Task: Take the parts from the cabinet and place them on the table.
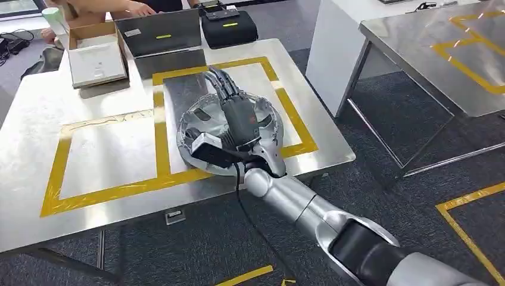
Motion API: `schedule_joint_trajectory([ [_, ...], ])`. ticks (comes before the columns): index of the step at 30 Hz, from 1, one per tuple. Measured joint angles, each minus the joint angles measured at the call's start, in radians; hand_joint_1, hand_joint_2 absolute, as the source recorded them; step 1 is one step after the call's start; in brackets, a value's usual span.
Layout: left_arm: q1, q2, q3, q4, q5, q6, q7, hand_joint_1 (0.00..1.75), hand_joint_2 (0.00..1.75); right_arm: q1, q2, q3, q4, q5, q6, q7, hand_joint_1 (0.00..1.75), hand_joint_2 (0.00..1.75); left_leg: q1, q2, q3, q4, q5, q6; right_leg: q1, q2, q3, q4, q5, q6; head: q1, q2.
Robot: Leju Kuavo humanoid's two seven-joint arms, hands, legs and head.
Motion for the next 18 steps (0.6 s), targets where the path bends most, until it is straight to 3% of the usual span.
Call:
schedule_joint_trajectory([
  [2, 0.006, -0.001, 0.0, 0.001, 0.001, 0.0, 0.0, 0.0, 0.0, 0.034, -0.015, -0.012, -0.111, -0.031, -0.018, -0.016, 0.0, 0.0, 0.002, 0.002, -0.001, 0.003, -0.002, -0.001, -0.008, -0.001, -0.061, 0.145, -0.062, 0.01, 0.0, 0.0],
  [3, 0.01, -0.001, 0.0, 0.002, 0.002, 0.0, 0.0, 0.0, 0.0, 0.053, -0.023, -0.019, -0.167, -0.043, -0.022, -0.024, 0.0, 0.0, 0.005, 0.002, -0.003, 0.006, -0.003, -0.004, -0.012, -0.001, -0.072, 0.175, -0.061, 0.015, 0.001, 0.0],
  [4, 0.014, -0.001, 0.001, 0.002, 0.002, 0.0, 0.0, 0.0, 0.0, 0.068, -0.029, -0.025, -0.212, -0.05, -0.023, -0.028, 0.0, 0.0, 0.01, 0.003, -0.006, 0.012, -0.004, -0.008, -0.017, -0.002, -0.058, 0.15, -0.035, 0.022, 0.0, 0.0],
  [5, 0.016, -0.001, 0.001, 0.003, 0.002, 0.0, 0.0, 0.0, 0.0, 0.077, -0.035, -0.029, -0.25, -0.056, -0.023, -0.029, 0.0, 0.0, 0.017, 0.004, -0.011, 0.02, -0.007, -0.016, -0.024, -0.004, -0.021, 0.08, 0.005, 0.032, 0.001, 0.0],
  [6, 0.017, -0.002, 0.001, 0.003, 0.002, 0.0, 0.001, 0.0, 0.0, 0.085, -0.039, -0.031, -0.286, -0.059, -0.023, -0.031, 0.0, 0.0, 0.025, 0.005, -0.018, 0.032, -0.012, -0.026, -0.031, -0.008, 0.035, -0.018, 0.045, 0.041, 0.0, 0.0],
  [7, 0.017, -0.002, 0.001, 0.003, 0.002, 0.001, 0.002, 0.0, 0.0, 0.091, -0.045, -0.035, -0.321, -0.061, -0.024, -0.034, 0.0, 0.0, 0.029, 0.006, -0.026, 0.049, -0.017, -0.037, -0.04, -0.012, 0.081, -0.104, 0.05, 0.056, 0.002, 0.0],
  [8, 0.018, 0.006, 0.001, 0.0, 0.002, 0.002, 0.005, 0.0, 0.0, 0.101, -0.045, -0.037, -0.344, -0.06, -0.025, -0.036, 0.0, 0.0, 0.027, 0.002, -0.033, 0.053, -0.018, -0.048, -0.026, 0.001, 0.081, -0.072, 0.049, 0.048, 0.007, 0.0],
  [9, 0.019, 0.0, 0.001, 0.002, 0.002, 0.002, 0.006, 0.0, 0.0, 0.112, -0.046, -0.04, -0.372, -0.06, -0.028, -0.037, 0.0, 0.0, 0.02, 0.001, -0.038, 0.062, -0.025, -0.057, -0.028, 0.006, 0.065, -0.064, 0.063, 0.025, 0.01, 0.0],
  [10, 0.018, 0.0, 0.002, 0.002, 0.002, 0.002, 0.01, 0.0, 0.0, 0.116, -0.05, -0.044, -0.391, -0.059, -0.029, -0.037, 0.0, 0.0, 0.019, -0.001, -0.041, 0.072, -0.025, -0.061, -0.033, 0.005, 0.069, -0.076, 0.038, 0.009, 0.005, 0.0],
  [12, 0.021, 0.0, 0.002, 0.002, 0.0, 0.003, 0.012, 0.0, 0.0, 0.125, -0.05, -0.046, -0.416, -0.054, -0.031, -0.037, 0.0, 0.0, 0.024, -0.001, -0.047, 0.068, -0.017, -0.074, -0.032, 0.005, 0.055, -0.07, 0.046, -0.013, 0.005, 0.0],
  [13, 0.022, 0.0, 0.002, 0.003, 0.0, 0.003, 0.012, 0.0, 0.0, 0.125, -0.05, -0.046, -0.423, -0.051, -0.032, -0.037, 0.0, 0.0, 0.025, 0.002, -0.049, 0.076, -0.027, -0.077, -0.032, 0.004, 0.05, -0.071, 0.054, -0.023, 0.004, 0.0],
  [14, 0.022, 0.0, 0.002, 0.003, 0.0, 0.003, 0.013, 0.0, 0.0, 0.128, -0.05, -0.047, -0.43, -0.049, -0.033, -0.037, 0.0, 0.0, 0.025, 0.005, -0.061, 0.108, -0.066, -0.077, -0.031, 0.004, 0.045, -0.072, 0.06, -0.03, 0.003, 0.0],
  [16, 0.021, 0.0, 0.002, 0.003, -0.002, 0.003, 0.013, 0.0, 0.0, 0.134, -0.05, -0.048, -0.436, -0.047, -0.034, -0.037, 0.0, 0.0, 0.022, 0.005, -0.115, 0.256, -0.17, -0.077, -0.027, 0.004, 0.029, -0.072, 0.072, -0.036, 0.0, 0.0],
  [17, 0.021, 0.0, 0.002, 0.003, -0.003, 0.003, 0.012, 0.0, 0.0, 0.138, -0.05, -0.048, -0.436, -0.046, -0.034, -0.037, 0.0, 0.0, 0.022, 0.005, -0.139, 0.33, -0.207, -0.076, -0.022, 0.003, 0.02, -0.072, 0.079, -0.039, 0.0, 0.0],
  [18, 0.021, 0.0, 0.002, 0.003, -0.003, 0.003, 0.011, 0.0, 0.0, 0.142, -0.05, -0.048, -0.436, -0.044, -0.034, -0.037, 0.0, 0.0, 0.021, 0.005, -0.147, 0.371, -0.22, -0.072, -0.018, 0.002, 0.01, -0.071, 0.087, -0.04, 0.0, 0.0],
])
